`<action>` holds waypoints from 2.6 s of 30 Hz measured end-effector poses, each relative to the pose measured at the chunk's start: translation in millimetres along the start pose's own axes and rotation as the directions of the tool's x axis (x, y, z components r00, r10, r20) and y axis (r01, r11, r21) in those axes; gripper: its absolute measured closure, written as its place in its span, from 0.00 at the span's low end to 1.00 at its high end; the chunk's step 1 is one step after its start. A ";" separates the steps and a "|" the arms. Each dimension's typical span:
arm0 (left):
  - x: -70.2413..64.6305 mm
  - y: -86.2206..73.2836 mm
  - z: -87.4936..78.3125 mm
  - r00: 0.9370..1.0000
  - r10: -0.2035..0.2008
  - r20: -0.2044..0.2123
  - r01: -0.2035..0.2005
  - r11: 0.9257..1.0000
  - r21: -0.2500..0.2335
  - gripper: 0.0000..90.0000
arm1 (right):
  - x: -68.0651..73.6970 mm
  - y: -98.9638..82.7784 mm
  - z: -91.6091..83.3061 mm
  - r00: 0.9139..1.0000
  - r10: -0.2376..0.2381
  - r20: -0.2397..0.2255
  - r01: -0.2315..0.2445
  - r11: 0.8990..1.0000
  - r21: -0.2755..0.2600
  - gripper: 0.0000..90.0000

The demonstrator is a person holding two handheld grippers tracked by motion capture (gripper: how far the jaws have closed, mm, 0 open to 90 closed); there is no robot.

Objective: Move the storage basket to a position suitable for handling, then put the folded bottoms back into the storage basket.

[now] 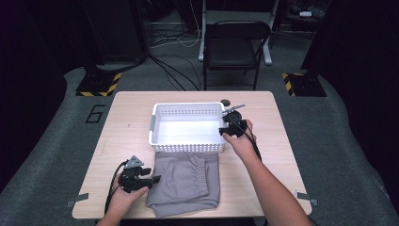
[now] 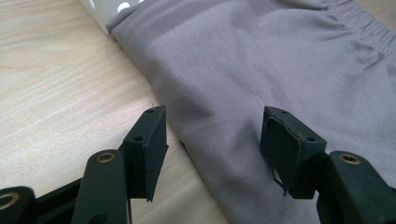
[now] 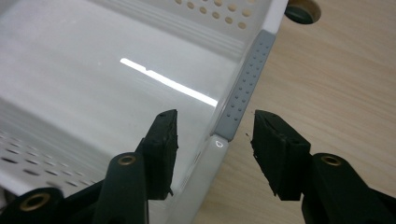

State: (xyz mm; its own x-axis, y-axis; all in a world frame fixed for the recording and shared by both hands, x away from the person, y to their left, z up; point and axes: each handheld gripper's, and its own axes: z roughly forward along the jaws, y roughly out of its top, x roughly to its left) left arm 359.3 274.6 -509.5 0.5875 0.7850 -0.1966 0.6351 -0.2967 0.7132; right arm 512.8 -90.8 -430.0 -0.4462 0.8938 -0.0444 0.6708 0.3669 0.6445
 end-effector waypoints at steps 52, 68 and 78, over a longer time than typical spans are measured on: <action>-27.8 2.1 -10.7 0.996 -0.066 -0.057 0.066 0.998 -0.002 0.52 | 67.1 -124.8 -63.9 0.987 0.007 -0.159 -0.018 0.997 -0.074 0.58; -28.1 1.2 2.0 0.994 -0.040 -0.099 0.043 0.999 0.031 0.45 | 77.6 -144.2 -43.3 0.989 0.056 -0.140 -0.059 0.998 -0.021 0.53; -22.7 -0.4 6.9 0.993 -0.054 -0.106 0.057 0.998 0.027 0.43 | 81.3 -141.1 -29.4 0.988 0.066 -0.136 -0.067 0.998 -0.005 0.51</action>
State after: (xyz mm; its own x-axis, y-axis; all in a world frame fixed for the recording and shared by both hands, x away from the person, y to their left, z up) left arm 349.1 253.1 -510.0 0.4959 0.8532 -0.1618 0.6808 -0.2663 0.6823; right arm 364.5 -77.5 -502.1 -0.4777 0.8725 0.1026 0.6965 0.3049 0.6496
